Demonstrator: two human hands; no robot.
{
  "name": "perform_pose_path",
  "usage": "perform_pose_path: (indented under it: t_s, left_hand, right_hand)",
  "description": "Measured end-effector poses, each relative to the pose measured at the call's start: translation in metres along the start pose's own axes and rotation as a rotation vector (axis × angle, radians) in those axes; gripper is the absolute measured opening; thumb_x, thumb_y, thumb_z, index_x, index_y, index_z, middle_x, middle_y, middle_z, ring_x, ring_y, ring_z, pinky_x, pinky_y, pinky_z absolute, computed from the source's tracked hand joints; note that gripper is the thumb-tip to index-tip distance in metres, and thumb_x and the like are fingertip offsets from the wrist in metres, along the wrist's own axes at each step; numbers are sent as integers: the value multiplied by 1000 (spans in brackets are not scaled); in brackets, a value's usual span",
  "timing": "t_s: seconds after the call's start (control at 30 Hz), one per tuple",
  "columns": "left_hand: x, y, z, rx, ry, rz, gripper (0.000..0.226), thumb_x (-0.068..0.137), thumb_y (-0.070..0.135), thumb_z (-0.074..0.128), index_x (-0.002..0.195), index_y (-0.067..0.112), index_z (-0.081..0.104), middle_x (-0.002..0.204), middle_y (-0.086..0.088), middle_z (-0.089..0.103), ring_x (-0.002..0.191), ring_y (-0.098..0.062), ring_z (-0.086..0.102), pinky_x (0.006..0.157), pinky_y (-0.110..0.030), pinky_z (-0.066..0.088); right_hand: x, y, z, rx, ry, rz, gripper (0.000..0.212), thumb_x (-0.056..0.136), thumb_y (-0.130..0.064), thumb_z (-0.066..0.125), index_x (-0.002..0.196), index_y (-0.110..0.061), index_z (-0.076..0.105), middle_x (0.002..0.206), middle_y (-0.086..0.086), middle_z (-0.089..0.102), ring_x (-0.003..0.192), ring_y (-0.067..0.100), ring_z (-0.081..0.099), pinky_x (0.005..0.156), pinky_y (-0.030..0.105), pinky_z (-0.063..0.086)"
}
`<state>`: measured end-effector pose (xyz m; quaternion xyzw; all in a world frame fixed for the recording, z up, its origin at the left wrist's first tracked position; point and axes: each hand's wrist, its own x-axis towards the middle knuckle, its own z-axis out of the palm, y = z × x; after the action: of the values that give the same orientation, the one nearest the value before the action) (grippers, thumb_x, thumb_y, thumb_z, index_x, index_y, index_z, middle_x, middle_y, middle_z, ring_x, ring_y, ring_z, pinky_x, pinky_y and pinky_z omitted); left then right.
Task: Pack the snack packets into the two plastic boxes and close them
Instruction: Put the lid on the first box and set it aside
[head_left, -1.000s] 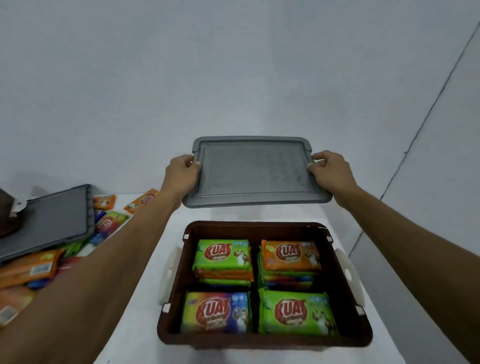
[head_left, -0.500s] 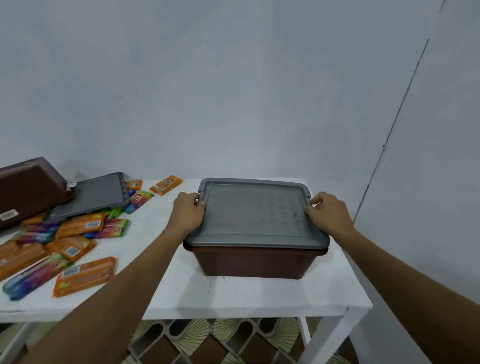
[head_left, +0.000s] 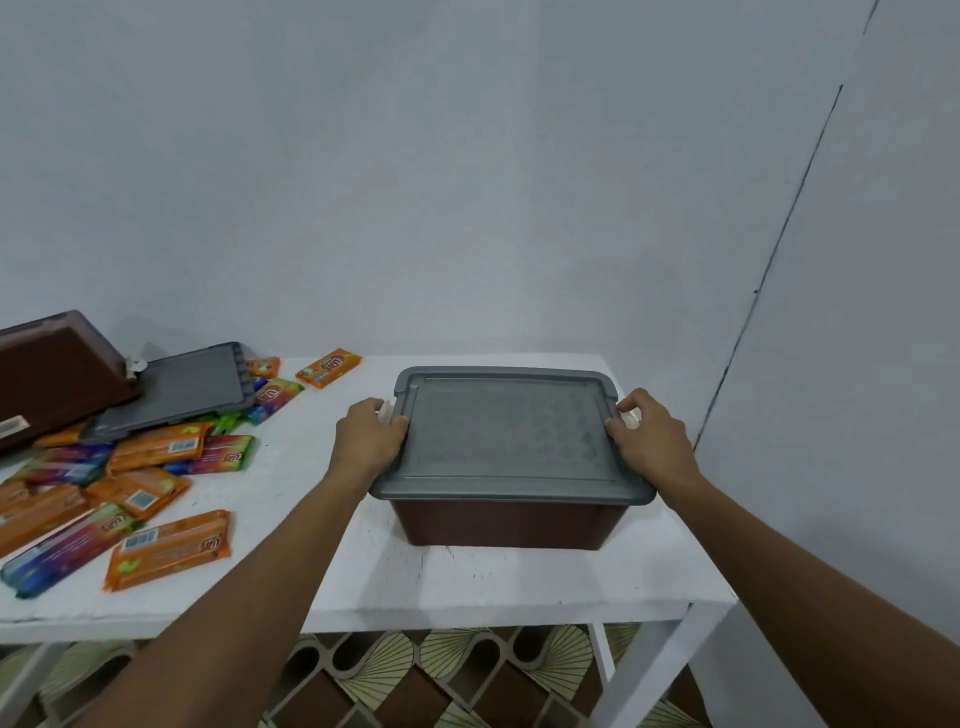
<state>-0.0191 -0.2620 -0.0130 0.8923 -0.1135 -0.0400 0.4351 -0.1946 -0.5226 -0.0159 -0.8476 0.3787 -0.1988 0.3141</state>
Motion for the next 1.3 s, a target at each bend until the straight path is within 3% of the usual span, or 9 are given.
perform_pose_path:
  t_s: [0.2, 0.47, 0.57, 0.67, 0.83, 1.03, 1.13, 1.23, 1.3]
  left_hand:
    - [-10, 8, 0, 293, 80, 232, 44, 97, 33, 54, 136, 13, 54, 136, -10, 58, 120, -30, 57, 103, -41, 43]
    - [-6, 2, -3, 143, 56, 220, 30, 102, 24, 42, 124, 14, 60, 125, -14, 64, 102, -28, 59, 87, -34, 45]
    - [-5, 2, -1, 109, 27, 198, 26, 102, 23, 42, 119, 13, 59, 120, -15, 64, 85, -20, 52, 78, -28, 39]
    - [-4, 3, -1, 120, 24, 197, 24, 101, 23, 44, 117, 13, 60, 124, -13, 63, 88, -19, 52, 79, -28, 40]
    - [-6, 2, -2, 91, 1, 187, 24, 101, 23, 44, 116, 13, 60, 130, -12, 60, 107, -28, 60, 83, -30, 43]
    - [-15, -4, -2, 190, -5, 210, 25, 103, 28, 41, 120, 16, 54, 125, -12, 61, 95, -21, 57, 78, -28, 43]
    - [-6, 2, -4, 293, -19, 246, 21, 101, 26, 43, 119, 19, 49, 125, -13, 56, 96, -23, 55, 81, -32, 46]
    - [13, 5, -6, 282, -76, 357, 29, 100, 27, 44, 126, 18, 51, 138, -9, 45, 121, -28, 47, 99, -38, 40]
    - [27, 11, -6, 214, -112, 400, 33, 102, 29, 41, 130, 16, 52, 136, -6, 51, 125, -26, 47, 100, -32, 37]
  right_hand:
    - [-8, -10, -3, -363, 120, -157, 26, 97, -34, 50, 119, -20, 50, 92, 8, 61, 76, 24, 55, 68, 36, 49]
    - [-14, -10, -3, -269, 131, -169, 53, 89, -50, 60, 130, -17, 57, 118, 7, 68, 104, 28, 65, 88, 39, 51]
    - [-12, -9, -4, -221, 132, -197, 41, 91, -45, 58, 119, -18, 67, 116, 5, 70, 100, 27, 64, 87, 37, 50]
    - [-9, -6, -6, -175, 99, -200, 26, 92, -38, 55, 104, -22, 70, 113, 4, 69, 92, 26, 64, 81, 38, 53]
    - [-6, -5, -4, -201, 58, -216, 27, 93, -32, 54, 113, -16, 64, 112, 9, 64, 91, 26, 61, 81, 37, 50]
    - [-5, -10, -14, -420, 66, -298, 19, 89, -34, 54, 100, -19, 58, 94, 3, 59, 75, 21, 55, 64, 30, 43]
    - [7, -25, -13, -489, 31, -394, 20, 87, -37, 53, 98, -20, 57, 110, 2, 53, 95, 21, 51, 81, 38, 43]
    - [24, -43, 0, -401, -101, -502, 32, 89, -39, 54, 116, -22, 57, 127, 0, 51, 115, 20, 47, 96, 41, 41]
    - [36, -56, 10, -345, -187, -531, 37, 91, -41, 54, 123, -23, 55, 131, -1, 53, 117, 20, 49, 99, 42, 41]
